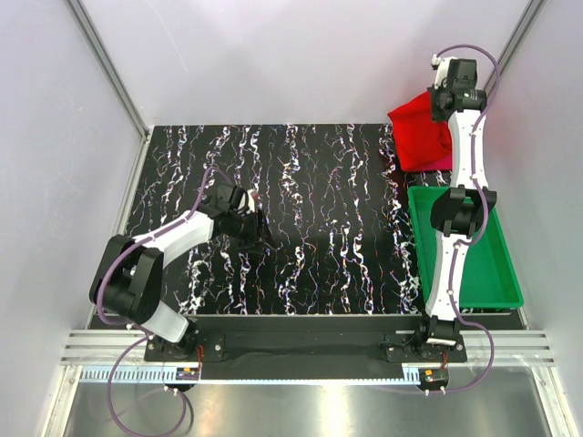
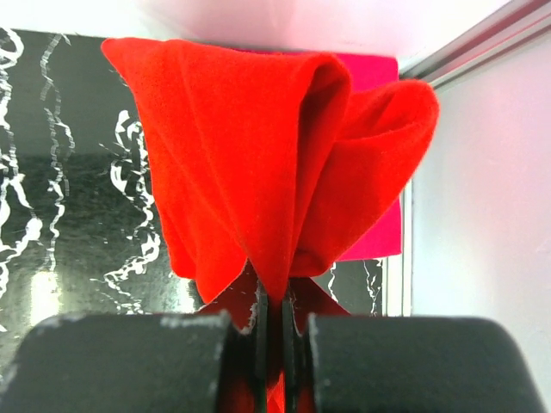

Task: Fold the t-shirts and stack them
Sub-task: Neatly place the folded tshirt to the corner

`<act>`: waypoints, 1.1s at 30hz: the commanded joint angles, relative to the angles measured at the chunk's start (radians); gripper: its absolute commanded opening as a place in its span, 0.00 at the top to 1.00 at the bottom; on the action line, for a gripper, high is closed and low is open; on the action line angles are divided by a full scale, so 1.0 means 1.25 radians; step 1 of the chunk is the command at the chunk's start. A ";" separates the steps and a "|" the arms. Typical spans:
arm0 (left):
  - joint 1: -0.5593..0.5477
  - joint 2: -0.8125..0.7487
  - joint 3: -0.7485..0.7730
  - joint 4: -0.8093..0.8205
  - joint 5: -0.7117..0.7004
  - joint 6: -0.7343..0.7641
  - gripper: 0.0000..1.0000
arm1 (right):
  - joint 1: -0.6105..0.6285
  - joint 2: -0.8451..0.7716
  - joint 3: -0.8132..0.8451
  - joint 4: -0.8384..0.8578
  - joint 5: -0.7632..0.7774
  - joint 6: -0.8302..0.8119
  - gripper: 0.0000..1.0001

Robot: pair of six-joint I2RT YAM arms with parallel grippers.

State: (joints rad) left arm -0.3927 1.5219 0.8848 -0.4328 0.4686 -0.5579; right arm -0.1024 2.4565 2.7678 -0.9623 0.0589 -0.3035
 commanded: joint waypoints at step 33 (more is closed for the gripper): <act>-0.005 0.132 0.106 0.015 0.004 -0.034 0.48 | -0.111 0.199 0.032 0.341 -0.115 0.012 1.00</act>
State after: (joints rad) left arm -0.3946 1.6691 0.9787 -0.4309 0.4675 -0.5888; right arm -0.2413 2.6915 2.7789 -0.6537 -0.0555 -0.2916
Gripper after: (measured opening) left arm 0.521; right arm 0.044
